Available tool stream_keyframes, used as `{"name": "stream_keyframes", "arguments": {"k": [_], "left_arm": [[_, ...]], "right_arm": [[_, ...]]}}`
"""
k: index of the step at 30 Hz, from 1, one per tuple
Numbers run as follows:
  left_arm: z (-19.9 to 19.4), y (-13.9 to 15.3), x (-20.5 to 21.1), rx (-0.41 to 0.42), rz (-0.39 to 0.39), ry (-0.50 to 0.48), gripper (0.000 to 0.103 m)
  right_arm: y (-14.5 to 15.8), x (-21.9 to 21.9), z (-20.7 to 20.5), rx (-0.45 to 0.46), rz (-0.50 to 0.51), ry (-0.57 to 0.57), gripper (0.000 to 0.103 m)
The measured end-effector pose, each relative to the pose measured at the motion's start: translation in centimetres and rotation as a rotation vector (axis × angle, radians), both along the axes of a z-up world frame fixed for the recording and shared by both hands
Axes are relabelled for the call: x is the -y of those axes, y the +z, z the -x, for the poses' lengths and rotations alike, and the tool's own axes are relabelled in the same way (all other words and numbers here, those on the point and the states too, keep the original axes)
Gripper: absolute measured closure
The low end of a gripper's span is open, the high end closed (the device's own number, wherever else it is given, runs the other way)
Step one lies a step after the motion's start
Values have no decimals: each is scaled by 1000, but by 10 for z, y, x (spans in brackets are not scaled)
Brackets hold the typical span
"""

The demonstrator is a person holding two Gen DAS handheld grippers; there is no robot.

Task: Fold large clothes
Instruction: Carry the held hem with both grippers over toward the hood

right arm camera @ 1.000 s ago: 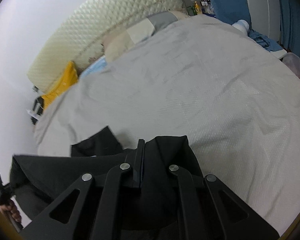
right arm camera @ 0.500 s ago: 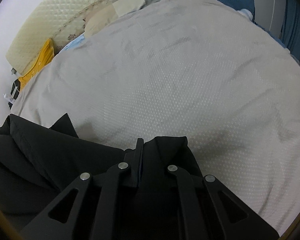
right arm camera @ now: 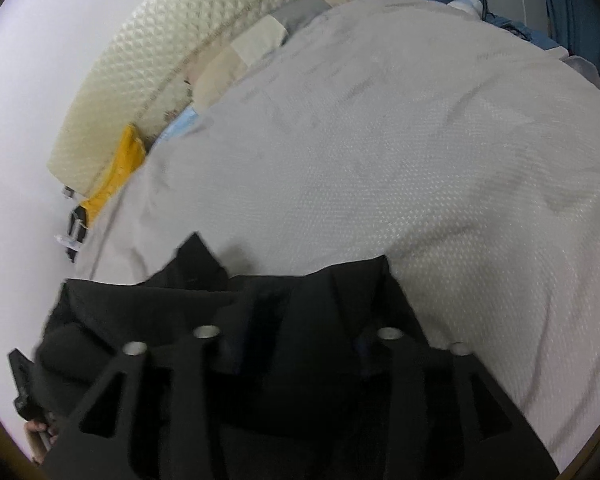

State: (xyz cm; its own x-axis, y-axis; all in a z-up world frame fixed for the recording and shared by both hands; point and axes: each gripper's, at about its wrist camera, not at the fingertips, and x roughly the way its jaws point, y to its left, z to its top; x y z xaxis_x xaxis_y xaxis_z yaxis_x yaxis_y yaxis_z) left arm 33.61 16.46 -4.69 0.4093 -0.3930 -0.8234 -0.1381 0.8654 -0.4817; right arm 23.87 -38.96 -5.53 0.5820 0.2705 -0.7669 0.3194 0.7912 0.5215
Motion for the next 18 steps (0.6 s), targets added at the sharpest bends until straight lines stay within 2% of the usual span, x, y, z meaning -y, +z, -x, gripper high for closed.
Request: {"name": "stream_keyframes", "arguments": {"k": [1,2,3,6,8,12,16,18], "left_arm": [[8,8,-5,7,4,2,54],[17,17,-8,29,-5,9,47],[22,25,-10,51,-15,14,40],[46,54,-10,133,-41,1,40],[58,69,-3,189,-74,-13,40],[79,91,35,311,-162,-70,40],[90,90,90,414,-275,-152,40],[90,79,114,440,-293,-187,40]], "right_arm": [[8,1,7,8,7,-8,36],[15,1,11,16,22,-17,32],[25,1,17,32,43,-21,31],[53,-6,31,62,122,-12,31],[76,-20,40,120,198,10,27],[102,-59,52,225,291,56,22],[101,-103,57,300,334,120,21],[90,-124,58,312,359,162,21]]}}
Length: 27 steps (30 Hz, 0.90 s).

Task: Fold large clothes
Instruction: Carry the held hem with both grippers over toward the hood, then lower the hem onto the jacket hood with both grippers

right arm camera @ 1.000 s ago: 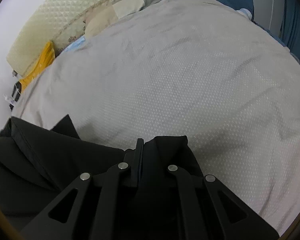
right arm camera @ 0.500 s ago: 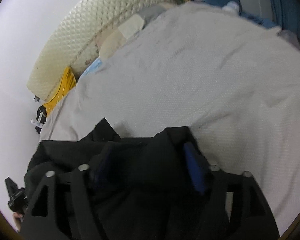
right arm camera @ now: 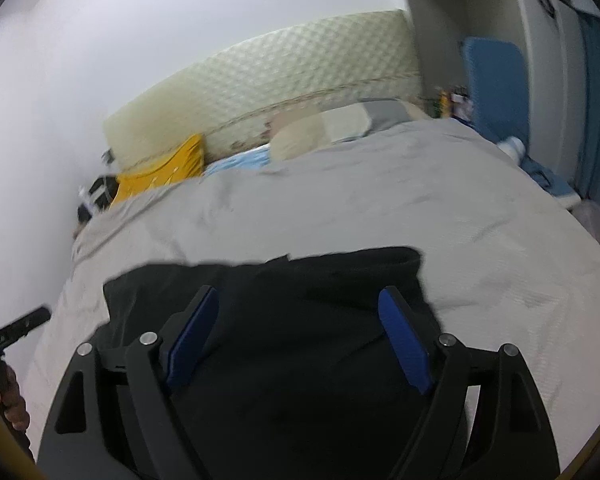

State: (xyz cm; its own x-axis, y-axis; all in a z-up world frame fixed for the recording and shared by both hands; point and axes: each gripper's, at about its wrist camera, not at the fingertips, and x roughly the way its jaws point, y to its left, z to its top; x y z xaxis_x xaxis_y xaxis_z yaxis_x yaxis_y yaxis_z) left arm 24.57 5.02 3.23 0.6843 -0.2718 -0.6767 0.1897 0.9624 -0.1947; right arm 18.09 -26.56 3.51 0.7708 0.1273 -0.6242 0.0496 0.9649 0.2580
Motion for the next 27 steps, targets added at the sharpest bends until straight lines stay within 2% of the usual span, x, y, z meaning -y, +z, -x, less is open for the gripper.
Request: {"name": "stream_keyframes", "arguments": {"k": [3,5,7,11,15,19,23,27], "left_arm": [[-7,-34,29,-16,19,-14,40],[-16,-62,44,-37,-24,-19,40],[-18,-78,53,5,-73,-7,40],[-27,-86,57,49,-94,28,40],[-46,-92,60,55,-122,43,39],[-67,-102,62,44,-128,41,38],[-87,-117,69,22,-167,27,37],[-97,-130,69,-2,-169,19,36]], "right_arm": [[-25,-29,-3,9,60,65,21],[-46,-42,-7,11,101,94,21],[-66,-50,-12,-2,145,115,20],[-80,-45,-27,13,126,112,17],[-85,-50,-42,7,148,100,15],[-92,-53,-53,5,156,86,11],[-102,-49,-69,-18,124,86,7],[-109,-48,-80,-39,105,95,5]]}}
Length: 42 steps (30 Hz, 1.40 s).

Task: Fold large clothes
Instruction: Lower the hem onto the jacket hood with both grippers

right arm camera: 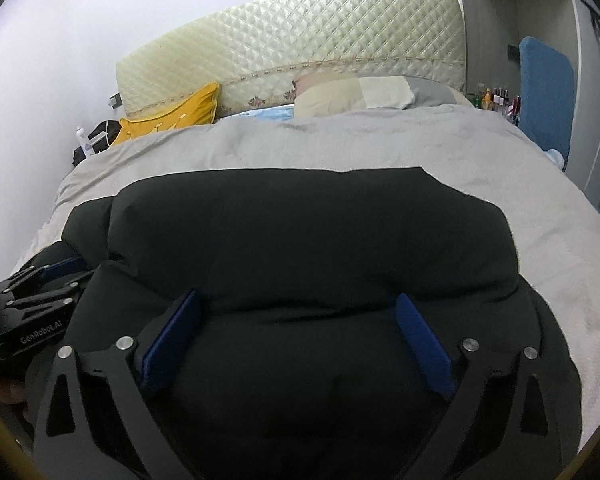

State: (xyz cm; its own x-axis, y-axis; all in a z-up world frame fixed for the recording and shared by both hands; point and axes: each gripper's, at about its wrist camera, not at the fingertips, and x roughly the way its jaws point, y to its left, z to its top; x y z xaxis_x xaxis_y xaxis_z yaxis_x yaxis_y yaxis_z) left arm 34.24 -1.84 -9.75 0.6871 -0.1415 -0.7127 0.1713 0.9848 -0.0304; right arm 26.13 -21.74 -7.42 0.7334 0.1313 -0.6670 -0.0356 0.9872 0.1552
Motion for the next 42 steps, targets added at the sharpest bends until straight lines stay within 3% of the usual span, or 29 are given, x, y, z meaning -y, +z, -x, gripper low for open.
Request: {"name": "stream_keyframes", "arguments": {"k": [5,9,14,19,26,35,42], "left_arm": [[4,-6,5,16,-37,7,36],[10,-3,1,23,-21,7,37],[22,14,-9,15,-5,13,37],[42,37,-29,95,-4,61,35],[42,20,-48,66,-55,98,33],[38,1,-50,48,-47,88,28],[44,8,-49,63,-62,126,26]], "right_arm": [[-10,-6,-1,26,28,1,2],[-10,-3,5,33,10,11,2],[6,2,22,70,34,18,2],[26,17,48,145,113,8,1],[16,46,52,98,103,-42,1],[-12,52,41,62,41,-35,0],[-5,54,47,70,40,-59,0]]}}
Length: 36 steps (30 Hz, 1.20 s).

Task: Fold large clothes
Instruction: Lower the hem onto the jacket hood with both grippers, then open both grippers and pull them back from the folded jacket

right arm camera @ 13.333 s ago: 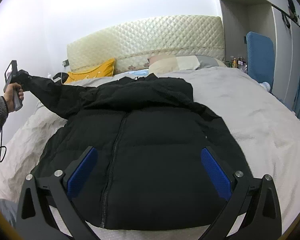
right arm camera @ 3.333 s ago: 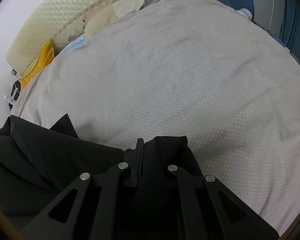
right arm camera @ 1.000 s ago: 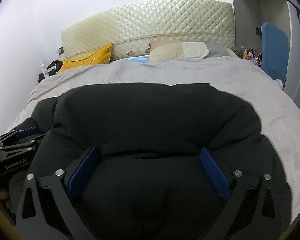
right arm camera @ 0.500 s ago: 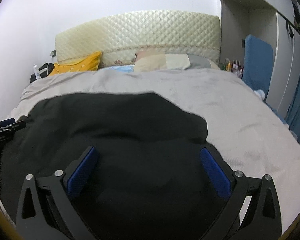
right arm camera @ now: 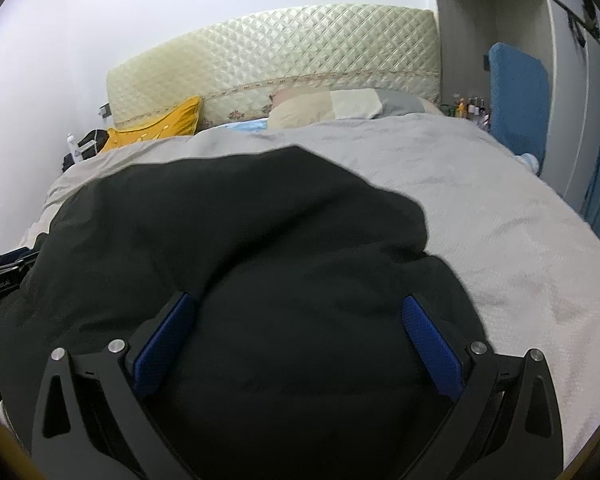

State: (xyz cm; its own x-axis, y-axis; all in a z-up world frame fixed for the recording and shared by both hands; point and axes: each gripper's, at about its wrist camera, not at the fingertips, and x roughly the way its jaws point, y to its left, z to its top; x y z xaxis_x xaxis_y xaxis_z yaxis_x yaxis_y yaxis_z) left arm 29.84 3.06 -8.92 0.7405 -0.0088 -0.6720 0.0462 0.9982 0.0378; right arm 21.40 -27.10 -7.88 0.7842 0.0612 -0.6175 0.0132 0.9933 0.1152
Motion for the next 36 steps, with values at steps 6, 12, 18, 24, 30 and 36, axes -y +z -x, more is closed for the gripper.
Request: {"name": "stream_keyframes", "arguments": {"k": [6,12,18,24,30,36], "left_arm": [[23,41,0,20,49,18,26],[70,103,18,110,36,-24,23],[116,151,35,185,73,-88,19],[165,194,39,234,115,-150,19],[224,232,34,329,138,-164,19],[275,246,30,360,171,-183,19]], "right_arm": [[49,1,25,111,-10,-40,0],[119,-5,71,231,-18,-35,0],[177,-18,121,339,4,-28,0],[225,-39,172,435,-3,17,0],[246,-57,216,481,-24,60,0],[252,-73,255,515,-24,76,0]]}}
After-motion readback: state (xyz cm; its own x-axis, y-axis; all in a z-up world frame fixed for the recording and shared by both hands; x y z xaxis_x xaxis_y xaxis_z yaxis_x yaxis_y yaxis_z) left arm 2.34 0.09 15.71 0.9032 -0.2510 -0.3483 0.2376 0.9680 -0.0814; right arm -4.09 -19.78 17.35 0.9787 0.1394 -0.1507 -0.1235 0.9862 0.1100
